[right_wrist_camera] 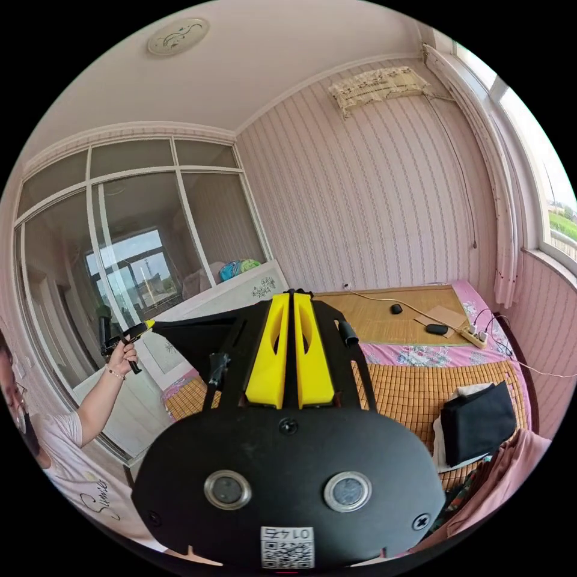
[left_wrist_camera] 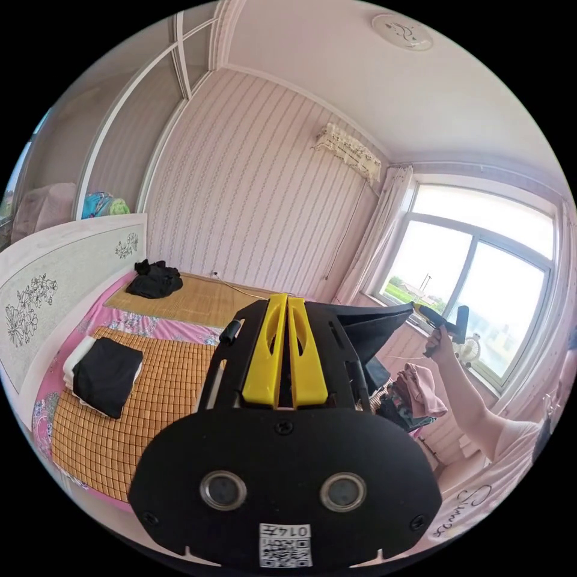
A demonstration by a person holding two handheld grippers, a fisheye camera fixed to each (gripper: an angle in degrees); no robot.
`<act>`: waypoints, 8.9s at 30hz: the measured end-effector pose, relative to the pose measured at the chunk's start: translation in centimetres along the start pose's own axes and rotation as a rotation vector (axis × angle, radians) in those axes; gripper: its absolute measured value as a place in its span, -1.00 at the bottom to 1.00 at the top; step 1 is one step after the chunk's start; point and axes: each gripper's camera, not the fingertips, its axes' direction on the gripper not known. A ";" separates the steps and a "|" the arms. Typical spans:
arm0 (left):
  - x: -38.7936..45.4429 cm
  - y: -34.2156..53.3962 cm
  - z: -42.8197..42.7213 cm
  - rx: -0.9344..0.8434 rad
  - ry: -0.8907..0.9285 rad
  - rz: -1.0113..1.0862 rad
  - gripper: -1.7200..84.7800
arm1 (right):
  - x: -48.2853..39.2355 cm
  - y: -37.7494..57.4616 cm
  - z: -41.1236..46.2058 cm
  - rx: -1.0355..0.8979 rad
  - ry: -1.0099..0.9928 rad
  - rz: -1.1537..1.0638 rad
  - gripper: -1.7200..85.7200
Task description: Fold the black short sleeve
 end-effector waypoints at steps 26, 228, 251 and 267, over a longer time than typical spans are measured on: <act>-22.4 39.8 23.9 -0.914 -0.146 -0.242 -0.92 | 12.5 37.2 17.2 -0.972 0.162 0.391 -0.75; -49.3 30.9 54.9 -0.717 -0.018 -0.210 -0.80 | 8.4 22.4 81.0 -1.058 0.007 0.130 -0.80; -47.3 39.6 67.7 -0.959 -0.091 -0.216 -0.80 | 6.7 19.7 84.7 -1.056 -0.109 -0.090 -0.78; -29.6 43.1 86.2 -1.059 0.365 0.187 -0.84 | 20.6 23.8 50.2 -0.943 0.528 0.287 -0.82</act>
